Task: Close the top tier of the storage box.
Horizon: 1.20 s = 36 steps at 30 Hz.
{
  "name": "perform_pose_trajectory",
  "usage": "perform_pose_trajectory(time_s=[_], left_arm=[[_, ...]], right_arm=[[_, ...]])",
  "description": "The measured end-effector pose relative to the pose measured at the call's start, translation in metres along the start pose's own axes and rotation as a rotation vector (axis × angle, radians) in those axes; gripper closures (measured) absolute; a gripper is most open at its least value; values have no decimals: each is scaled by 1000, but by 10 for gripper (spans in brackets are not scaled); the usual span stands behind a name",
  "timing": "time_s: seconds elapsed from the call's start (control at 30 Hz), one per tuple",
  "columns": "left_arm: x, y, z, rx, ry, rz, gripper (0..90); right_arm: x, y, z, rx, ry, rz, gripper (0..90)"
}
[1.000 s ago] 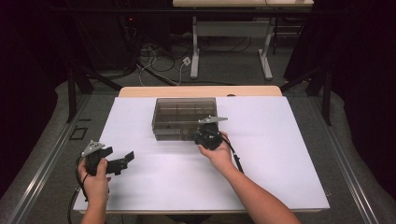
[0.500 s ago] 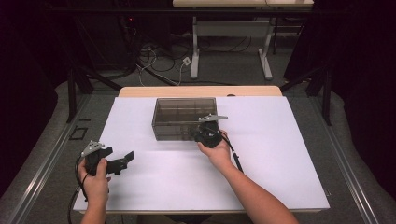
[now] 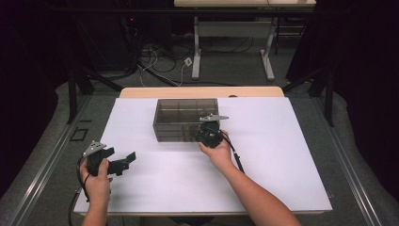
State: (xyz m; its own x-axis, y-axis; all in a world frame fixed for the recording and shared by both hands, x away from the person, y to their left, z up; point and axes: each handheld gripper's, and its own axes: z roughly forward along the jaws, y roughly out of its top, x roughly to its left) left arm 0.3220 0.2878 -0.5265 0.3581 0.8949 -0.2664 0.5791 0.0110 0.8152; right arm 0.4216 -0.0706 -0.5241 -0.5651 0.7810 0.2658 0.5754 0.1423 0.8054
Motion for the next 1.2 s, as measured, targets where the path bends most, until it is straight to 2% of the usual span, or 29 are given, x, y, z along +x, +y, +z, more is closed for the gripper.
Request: perform_pose_trajectory(time_s=[0.33,0.37,0.4,0.43,0.63,0.87,1.0,1.1,1.2], left_arm=[[2,3,4,-2,-9,-3,11],[2,4,4,-7,-10,-7,11],[3,5,4,-10,-11,-8,10],[3,5,3,-12,-11,-9,10],[3,7,3,-21,-15,-12,11],[1,9,7,-9,-27,-8,11],[0,10,7,-14,-28,-7,10],[0,11,7,-14,-30,-5,10],[0,13,7,-16,-33,-3,11]], right_arm=[[3,0,-10,-5,20,-22,796],[3,1,-14,12,24,-20,777],[3,0,-15,-11,32,-21,768],[3,0,-17,-2,32,-20,751],[2,0,-25,-29,51,-28,654],[6,-1,-28,-26,80,-79,530],[8,-1,-33,6,55,-107,468],[9,-1,-38,9,35,-133,433],[9,-3,-46,-15,17,-147,416]])
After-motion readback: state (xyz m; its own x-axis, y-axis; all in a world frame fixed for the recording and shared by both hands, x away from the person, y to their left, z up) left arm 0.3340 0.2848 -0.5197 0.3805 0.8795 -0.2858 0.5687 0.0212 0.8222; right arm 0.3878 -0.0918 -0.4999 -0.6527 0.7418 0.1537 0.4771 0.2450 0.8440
